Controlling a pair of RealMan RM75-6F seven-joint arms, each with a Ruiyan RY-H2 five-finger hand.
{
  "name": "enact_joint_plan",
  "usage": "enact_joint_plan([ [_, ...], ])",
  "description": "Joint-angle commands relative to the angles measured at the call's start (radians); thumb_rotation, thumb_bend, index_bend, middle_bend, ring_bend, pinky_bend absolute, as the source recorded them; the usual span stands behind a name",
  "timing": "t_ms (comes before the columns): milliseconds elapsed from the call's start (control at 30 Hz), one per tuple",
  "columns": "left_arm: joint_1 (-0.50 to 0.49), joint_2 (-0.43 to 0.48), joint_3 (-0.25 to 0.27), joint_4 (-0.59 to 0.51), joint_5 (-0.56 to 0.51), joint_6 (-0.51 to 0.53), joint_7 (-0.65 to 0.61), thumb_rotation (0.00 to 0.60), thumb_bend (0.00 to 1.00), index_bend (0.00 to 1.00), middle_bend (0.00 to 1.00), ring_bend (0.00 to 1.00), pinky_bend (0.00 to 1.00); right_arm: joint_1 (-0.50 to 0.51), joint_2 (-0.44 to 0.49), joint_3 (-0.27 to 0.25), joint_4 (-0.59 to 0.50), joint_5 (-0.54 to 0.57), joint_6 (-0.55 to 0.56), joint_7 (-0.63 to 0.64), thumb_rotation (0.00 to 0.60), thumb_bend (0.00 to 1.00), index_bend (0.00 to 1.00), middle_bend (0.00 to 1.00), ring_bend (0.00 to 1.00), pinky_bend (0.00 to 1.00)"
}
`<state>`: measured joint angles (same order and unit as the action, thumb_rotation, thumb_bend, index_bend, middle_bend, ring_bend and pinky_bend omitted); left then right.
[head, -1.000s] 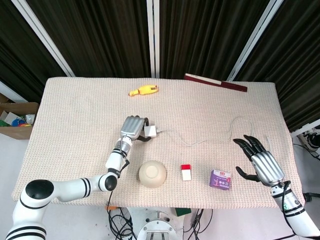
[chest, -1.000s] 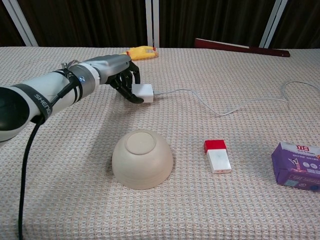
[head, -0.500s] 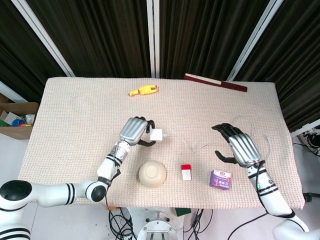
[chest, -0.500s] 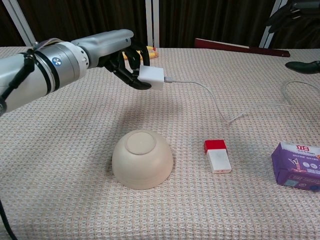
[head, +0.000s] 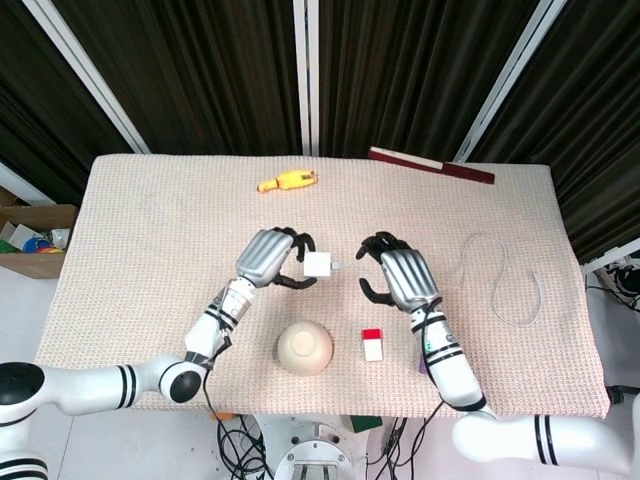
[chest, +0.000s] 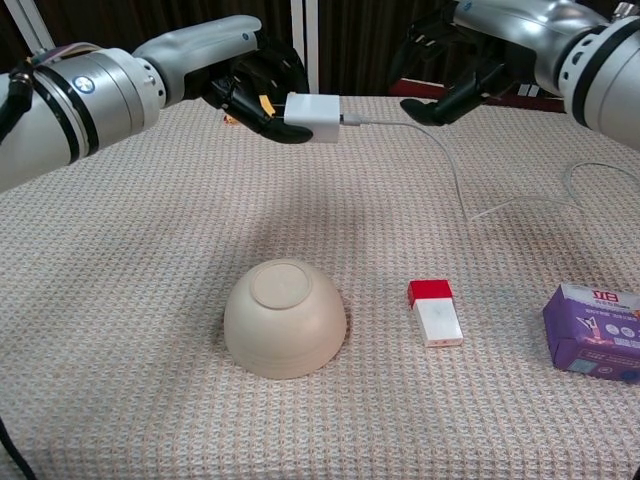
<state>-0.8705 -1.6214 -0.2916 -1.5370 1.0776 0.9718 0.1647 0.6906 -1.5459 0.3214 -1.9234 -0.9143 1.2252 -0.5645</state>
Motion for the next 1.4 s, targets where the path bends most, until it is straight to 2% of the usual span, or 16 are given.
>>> enact_joint_plan([
  [33, -0.002, 0.001, -0.001, 0.003, 0.012, -0.002, -0.007, 0.469, 0.35, 0.59, 0.54, 0.36, 0.40, 0.047, -0.066, 0.025, 0.043, 0.045, 0.048, -0.068, 0.600, 0.44, 0.45, 0.30, 0.15, 0.30],
  [233, -0.004, 0.005, -0.001, -0.007, 0.022, 0.004, -0.007, 0.466, 0.35, 0.59, 0.54, 0.36, 0.40, 0.075, -0.103, 0.027, 0.068, 0.087, 0.061, -0.104, 0.600, 0.44, 0.46, 0.30, 0.15, 0.30],
  [633, -0.018, 0.013, -0.013, -0.040, -0.007, 0.006, 0.024, 0.457, 0.35, 0.59, 0.54, 0.36, 0.40, 0.096, -0.135, 0.020, 0.093, 0.102, 0.053, -0.082, 0.600, 0.43, 0.48, 0.31, 0.15, 0.30],
  [833, -0.022, 0.013, -0.011, -0.048, -0.012, 0.011, 0.038, 0.457, 0.35, 0.59, 0.54, 0.36, 0.40, 0.105, -0.141, 0.022, 0.099, 0.109, 0.053, -0.077, 0.600, 0.43, 0.52, 0.33, 0.16, 0.31],
  [1200, -0.023, 0.020, -0.005, -0.047, -0.027, 0.010, 0.047, 0.455, 0.35, 0.59, 0.54, 0.36, 0.40, 0.111, -0.149, 0.019, 0.112, 0.108, 0.069, -0.079, 0.600, 0.44, 0.66, 0.37, 0.20, 0.32],
  [1400, -0.020, 0.027, -0.004, -0.041, -0.025, 0.009, 0.034, 0.458, 0.35, 0.59, 0.54, 0.36, 0.40, 0.113, -0.145, 0.012, 0.111, 0.103, 0.078, -0.090, 0.600, 0.44, 0.69, 0.37, 0.20, 0.32],
])
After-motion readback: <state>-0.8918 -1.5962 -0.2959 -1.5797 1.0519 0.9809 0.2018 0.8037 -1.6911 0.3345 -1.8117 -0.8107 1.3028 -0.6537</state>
